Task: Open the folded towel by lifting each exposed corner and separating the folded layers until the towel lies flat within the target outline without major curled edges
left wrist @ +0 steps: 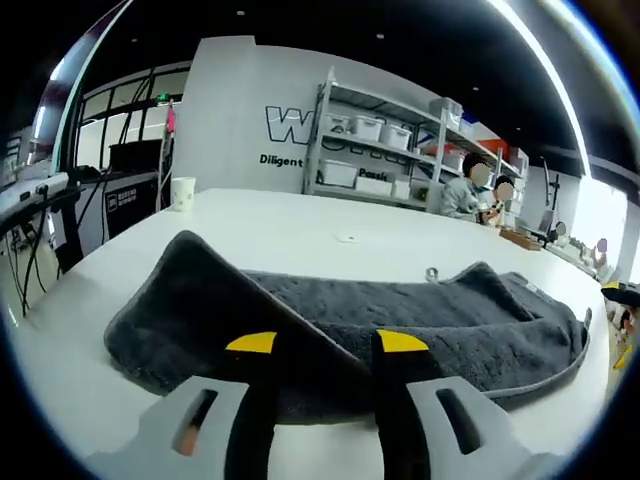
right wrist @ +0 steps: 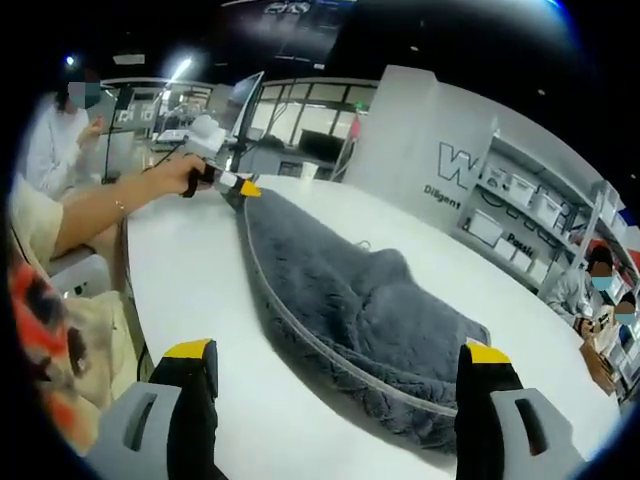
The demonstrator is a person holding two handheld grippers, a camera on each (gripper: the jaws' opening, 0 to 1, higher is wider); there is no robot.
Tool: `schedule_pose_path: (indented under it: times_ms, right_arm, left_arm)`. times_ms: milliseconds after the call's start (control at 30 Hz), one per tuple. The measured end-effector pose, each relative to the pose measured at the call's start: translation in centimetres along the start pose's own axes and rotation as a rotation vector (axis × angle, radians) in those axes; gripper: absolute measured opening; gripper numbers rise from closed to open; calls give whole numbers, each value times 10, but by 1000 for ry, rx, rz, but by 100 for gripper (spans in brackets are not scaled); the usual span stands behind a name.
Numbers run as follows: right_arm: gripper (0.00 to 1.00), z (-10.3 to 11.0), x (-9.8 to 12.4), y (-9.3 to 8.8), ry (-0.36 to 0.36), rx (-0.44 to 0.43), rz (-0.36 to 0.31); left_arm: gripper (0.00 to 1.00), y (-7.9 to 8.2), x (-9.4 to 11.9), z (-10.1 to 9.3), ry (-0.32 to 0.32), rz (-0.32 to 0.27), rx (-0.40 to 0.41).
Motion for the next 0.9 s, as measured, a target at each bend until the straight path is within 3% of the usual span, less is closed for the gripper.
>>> schedule_pose_path:
  times_ms: [167,367,600,900]
  right_arm:
    - [99,0,1,-2,-1,-3,-2]
    - [99,1,2,-4,5,4,5]
    - [99,-1,4,-6,-3,-5,10]
    - [99,2,2,-5,4,-4,9]
  left_arm:
    - [24,-5,6,0,7,-9,-12]
    - [3,-4,13,6,21,-63,0]
    - [3,-8,29,2,3,-90,22]
    - [3,-11,69,-7,-31,-160,74]
Point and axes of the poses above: the point that each gripper's makers call its tool centre point, and the gripper's own axes: x roughly backward along the fingers, z roughly to its left, y roughly out of its top, the point moved 2 cm from there along x, roughly backward along the fingers, and after that the axes turned 7 degrees about y, right-handed, at the moved point
